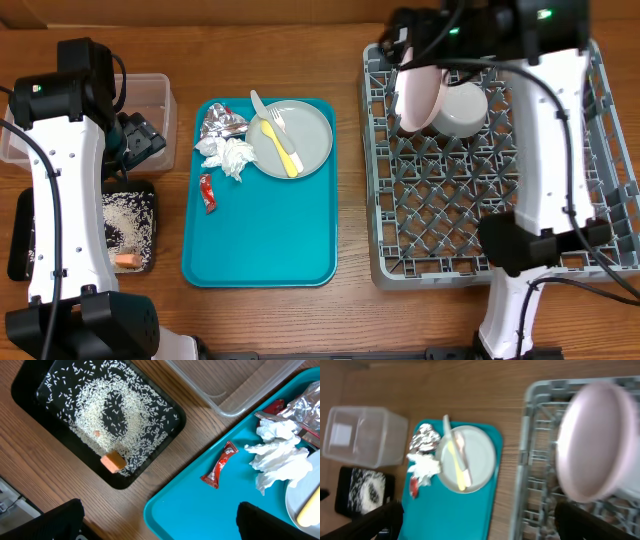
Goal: Sort waste into correct bins and load items into the dishwasher rack
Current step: 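Carry the cup to the rack and set it upside down, then move the left gripper to the white tissue on the teal tray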
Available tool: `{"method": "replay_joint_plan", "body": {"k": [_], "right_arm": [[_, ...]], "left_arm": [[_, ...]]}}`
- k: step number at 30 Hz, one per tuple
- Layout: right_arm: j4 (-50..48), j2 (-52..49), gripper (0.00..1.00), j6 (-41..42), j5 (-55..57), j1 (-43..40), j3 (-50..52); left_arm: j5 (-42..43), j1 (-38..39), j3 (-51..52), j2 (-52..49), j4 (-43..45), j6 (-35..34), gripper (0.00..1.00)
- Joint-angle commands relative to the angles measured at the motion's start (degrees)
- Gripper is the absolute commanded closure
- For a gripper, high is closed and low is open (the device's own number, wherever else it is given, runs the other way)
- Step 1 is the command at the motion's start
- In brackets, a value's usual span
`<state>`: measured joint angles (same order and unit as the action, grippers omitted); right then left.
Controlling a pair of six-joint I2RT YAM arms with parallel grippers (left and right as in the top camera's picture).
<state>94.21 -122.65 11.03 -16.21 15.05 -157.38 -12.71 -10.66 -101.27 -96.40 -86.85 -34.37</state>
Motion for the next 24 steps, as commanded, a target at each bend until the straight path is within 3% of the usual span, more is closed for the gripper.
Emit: {"method": "replay_joint_plan", "body": {"k": [1, 11, 16, 20, 24], "right_arm": [[-1.64, -1.05, 0.0, -0.66, 0.42, 2.8, -0.07], [-6.73, -1.03, 0.0, -0.61, 25.07, 2.49, -0.07], [-6.32, -1.03, 0.0, -0.61, 25.18, 0.52, -0.07], [-6.32, -1.03, 0.0, -0.61, 25.18, 0.46, -0.07], [-6.32, -1.03, 0.0, -0.61, 25.18, 0.46, -0.07]], "left_arm": [[-0.79, -0.09, -1.2, 0.5, -0.07, 0.55, 0.0], [-1.05, -0.09, -1.2, 0.5, 0.11, 0.55, 0.0], [-1.53, -0.09, -1.2, 0.5, 6.84, 0.52, 0.0], [-0.81, -0.09, -1.2, 0.5, 7.41, 0.46, 0.0], [11.21, -0.09, -1.2, 0.5, 6.93, 0.07, 0.0]]}}
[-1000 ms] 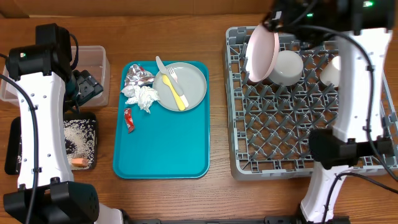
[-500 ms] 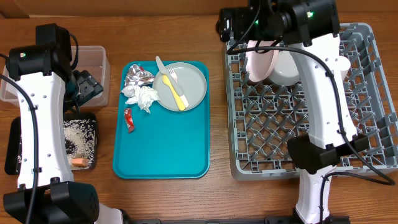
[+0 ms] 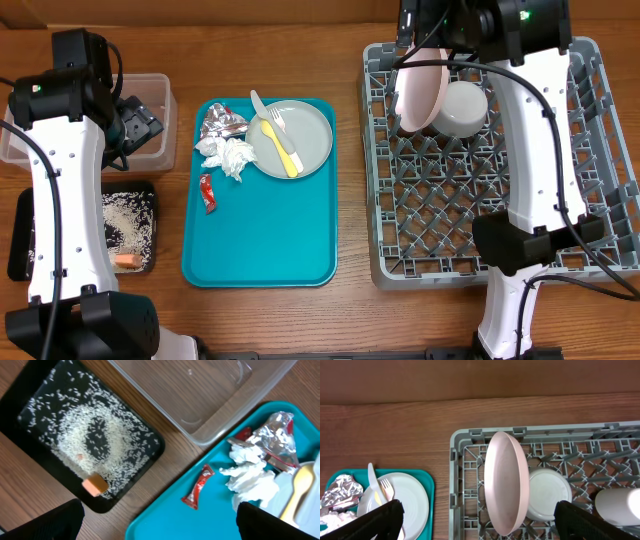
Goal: Sort waste into correct bins and load items into the dishwasher rack
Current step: 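Move the left gripper to the white tissue on the teal tray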
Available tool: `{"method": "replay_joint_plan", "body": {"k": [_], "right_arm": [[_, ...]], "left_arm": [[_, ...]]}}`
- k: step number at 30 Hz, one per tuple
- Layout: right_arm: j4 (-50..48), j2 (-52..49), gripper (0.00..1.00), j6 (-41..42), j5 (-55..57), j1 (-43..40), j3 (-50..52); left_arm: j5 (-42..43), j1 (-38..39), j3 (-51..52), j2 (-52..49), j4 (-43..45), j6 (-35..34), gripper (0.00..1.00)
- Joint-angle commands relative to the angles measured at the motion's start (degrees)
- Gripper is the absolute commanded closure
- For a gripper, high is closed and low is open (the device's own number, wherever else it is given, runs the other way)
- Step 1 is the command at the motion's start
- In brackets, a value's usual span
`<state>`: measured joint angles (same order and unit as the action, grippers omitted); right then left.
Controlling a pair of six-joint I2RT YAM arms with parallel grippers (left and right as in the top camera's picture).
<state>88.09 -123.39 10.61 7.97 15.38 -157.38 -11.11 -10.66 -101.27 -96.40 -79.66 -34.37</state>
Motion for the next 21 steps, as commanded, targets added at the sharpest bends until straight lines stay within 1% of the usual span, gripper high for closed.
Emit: {"method": "replay_joint_plan", "body": {"k": [1, 3, 6, 7, 9, 11, 12, 13, 15, 18, 21], "right_arm": [[-0.2, -0.28, 0.0, -0.2, 1.01, 0.13, -0.07], [-0.2, -0.28, 0.0, -0.2, 1.01, 0.13, -0.07], [-0.2, -0.28, 0.0, -0.2, 1.01, 0.13, -0.07], [-0.2, -0.28, 0.0, -0.2, 1.01, 0.13, -0.07], [-0.2, -0.28, 0.0, -0.2, 1.01, 0.13, -0.07], [-0.2, -0.28, 0.0, -0.2, 1.01, 0.13, -0.07], [-0.2, -0.28, 0.0, -0.2, 1.01, 0.13, -0.07], [-0.2, -0.28, 0.0, -0.2, 1.01, 0.13, -0.07], [-0.2, -0.28, 0.0, -0.2, 1.01, 0.13, -0.07], [-0.2, -0.28, 0.0, -0.2, 1.01, 0.13, -0.07], [-0.2, -0.28, 0.0, -0.2, 1.01, 0.13, -0.07]], "left_arm": [[13.75, -0.09, -1.2, 0.5, -0.22, 0.07, 0.0], [18.88, -0.09, -1.2, 0.5, -0.2, 0.07, 0.0], [19.98, -0.09, -1.2, 0.5, -0.74, 0.17, 0.0], [20.24, -0.09, -1.2, 0.5, -2.51, 0.28, 0.0], [23.15, 0.07, -1.16, 0.5, -4.26, 0.5, 0.0], [27.71, 1.03, -1.09, 0.5, -4.55, 6.01, 0.0], [29.14, 1.84, -1.09, 0.5, -4.57, 8.66, 0.0], [29.4, 2.75, -1.09, 0.5, -4.7, 9.88, 0.0], [28.17, 5.11, -1.09, 0.52, -4.85, 10.64, 0.0], [23.87, 9.35, -1.09, 0.52, -4.44, 10.38, 0.0], [16.13, 15.13, -1.09, 0.5, -3.63, 7.15, 0.0]]}}
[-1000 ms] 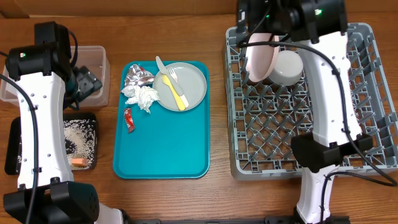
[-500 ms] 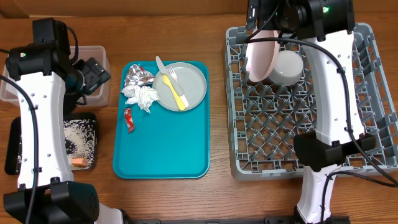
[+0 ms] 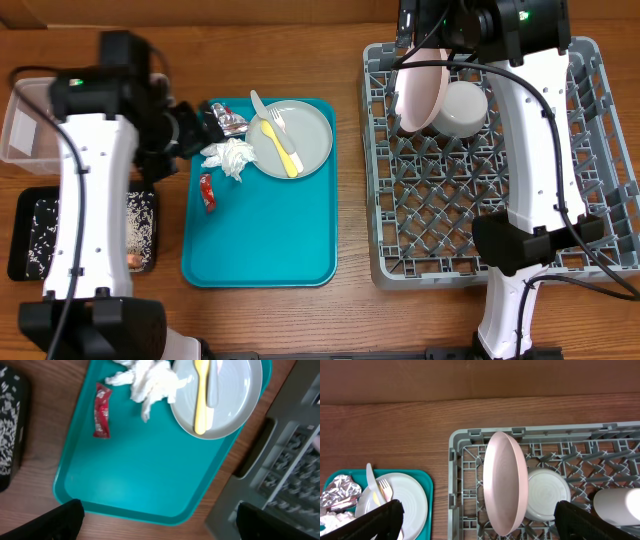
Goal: Sort waste into correct bins and load items into the dishwasher rack
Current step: 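Move the left gripper to the white tissue on the teal tray, then grasp the white tissue with the left gripper and lift it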
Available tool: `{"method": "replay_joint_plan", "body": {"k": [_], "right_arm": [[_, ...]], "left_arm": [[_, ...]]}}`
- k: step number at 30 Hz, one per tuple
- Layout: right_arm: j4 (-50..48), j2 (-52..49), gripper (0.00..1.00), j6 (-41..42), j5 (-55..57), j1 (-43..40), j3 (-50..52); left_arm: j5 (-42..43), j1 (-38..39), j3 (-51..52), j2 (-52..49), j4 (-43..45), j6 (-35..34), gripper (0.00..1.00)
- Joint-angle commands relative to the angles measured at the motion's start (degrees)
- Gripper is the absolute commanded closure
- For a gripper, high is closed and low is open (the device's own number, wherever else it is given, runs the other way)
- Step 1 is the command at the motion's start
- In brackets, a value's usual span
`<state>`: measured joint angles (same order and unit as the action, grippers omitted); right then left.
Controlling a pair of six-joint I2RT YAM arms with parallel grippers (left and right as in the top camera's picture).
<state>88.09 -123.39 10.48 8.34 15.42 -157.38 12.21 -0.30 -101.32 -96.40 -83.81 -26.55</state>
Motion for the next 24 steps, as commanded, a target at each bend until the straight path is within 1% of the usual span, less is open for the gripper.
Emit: {"method": "replay_joint_plan", "body": {"k": [1, 5, 7, 10, 12, 16, 18, 21, 24], "right_arm": [[-0.2, -0.28, 0.0, -0.07, 0.63, 0.09, -0.07], [-0.2, -0.28, 0.0, -0.07, 0.63, 0.09, -0.07], [-0.2, -0.28, 0.0, -0.07, 0.63, 0.09, -0.07], [-0.17, -0.28, 0.0, -0.07, 0.63, 0.09, -0.07], [-0.2, -0.28, 0.0, -0.07, 0.63, 0.09, -0.07], [-0.2, -0.28, 0.0, -0.07, 0.63, 0.09, -0.07], [-0.2, -0.28, 0.0, -0.07, 0.63, 0.09, -0.07], [-0.2, -0.28, 0.0, -0.07, 0.63, 0.09, -0.07], [-0.2, -0.28, 0.0, -0.07, 0.63, 0.09, -0.07]], "left_arm": [[-9.55, 6.29, -1.05, 0.5, 0.68, -1.86, 0.0], [-16.28, 11.47, -1.05, 0.11, 0.96, -6.56, 0.0], [-18.43, 12.52, -0.85, -0.28, 0.81, -9.4, 0.0], [-21.62, 12.22, -0.02, -1.16, 0.63, -13.86, 0.0], [-22.25, 10.4, 0.68, -2.25, 0.92, -15.58, 0.0], [-18.43, 6.69, 1.7, -5.73, 1.33, -15.02, 0.0], [-16.98, 5.46, 1.86, -8.02, 1.18, -13.18, 0.0], [-15.17, 5.03, 1.86, -12.0, 1.38, -10.73, 0.0], [-14.53, 5.09, 1.86, -16.09, 2.36, -10.16, 0.0]]}}
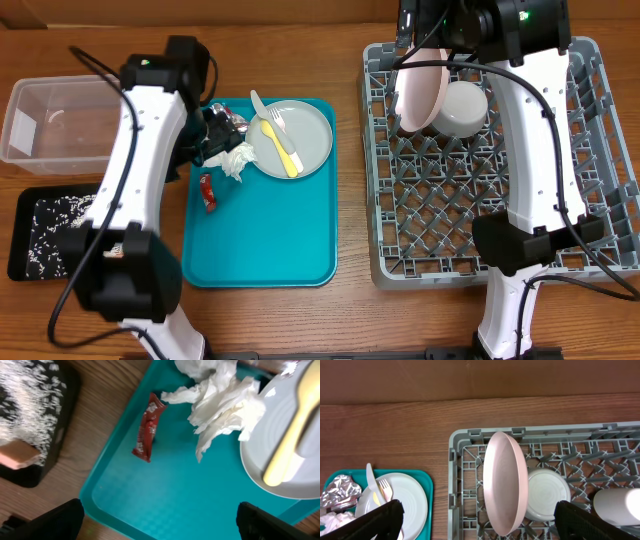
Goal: Sort waste into correct bins and load items into the dishwasher rack
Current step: 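Grasp the white tissue with the left gripper and lift it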
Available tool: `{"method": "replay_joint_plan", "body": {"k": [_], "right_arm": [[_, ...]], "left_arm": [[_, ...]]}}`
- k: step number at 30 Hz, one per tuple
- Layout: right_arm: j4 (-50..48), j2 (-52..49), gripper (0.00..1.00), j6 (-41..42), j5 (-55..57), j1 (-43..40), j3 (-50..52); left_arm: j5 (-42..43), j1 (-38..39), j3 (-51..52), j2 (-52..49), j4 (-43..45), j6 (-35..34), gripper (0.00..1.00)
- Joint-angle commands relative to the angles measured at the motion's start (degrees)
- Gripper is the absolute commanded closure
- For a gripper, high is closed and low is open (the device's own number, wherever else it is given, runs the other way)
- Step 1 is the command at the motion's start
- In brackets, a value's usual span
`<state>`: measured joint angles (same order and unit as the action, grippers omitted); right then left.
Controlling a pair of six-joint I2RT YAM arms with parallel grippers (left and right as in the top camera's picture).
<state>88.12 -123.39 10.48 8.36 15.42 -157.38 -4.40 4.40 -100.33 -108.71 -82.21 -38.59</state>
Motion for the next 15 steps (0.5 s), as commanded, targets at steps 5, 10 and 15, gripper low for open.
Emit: {"method": "replay_joint_plan", "body": {"k": [5, 10, 15], "right_arm": [[-0.22, -0.28, 0.0, -0.07, 0.61, 0.09, -0.07], [-0.22, -0.28, 0.0, -0.07, 0.61, 0.09, -0.07], [-0.22, -0.28, 0.0, -0.07, 0.61, 0.09, -0.07]], "left_arm": [[4.31, 0.2, 0.87, -9.9, 4.63, 4.35, 0.0], [4.26, -0.66, 0.87, -13.75, 6.38, 4.7, 0.0], [4.48, -1.03, 0.87, -15.26, 9.7, 7.17, 0.03]]}}
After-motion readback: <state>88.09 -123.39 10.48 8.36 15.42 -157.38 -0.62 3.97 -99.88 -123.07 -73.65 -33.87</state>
